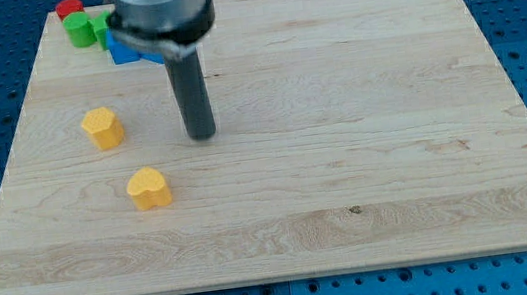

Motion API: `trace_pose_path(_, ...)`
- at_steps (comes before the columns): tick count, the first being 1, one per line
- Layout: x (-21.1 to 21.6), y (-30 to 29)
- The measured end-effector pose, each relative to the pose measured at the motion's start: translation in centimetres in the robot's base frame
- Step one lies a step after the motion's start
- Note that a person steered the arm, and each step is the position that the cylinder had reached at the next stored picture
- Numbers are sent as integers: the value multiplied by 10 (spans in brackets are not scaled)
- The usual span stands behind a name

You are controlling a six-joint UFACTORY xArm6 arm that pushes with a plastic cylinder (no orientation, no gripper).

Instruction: Place the hexagon below the blue blocks

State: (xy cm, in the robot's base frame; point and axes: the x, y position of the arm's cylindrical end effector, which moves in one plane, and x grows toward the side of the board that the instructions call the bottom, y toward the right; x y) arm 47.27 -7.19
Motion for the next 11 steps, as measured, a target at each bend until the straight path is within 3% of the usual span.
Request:
trace_pose_path(1, 4, -7)
trace_pose_path(3, 5, -102)
trace_pose_path(5, -13, -132)
trace_pose_path(7, -57, -129)
trace_pose_path(11, -76, -64)
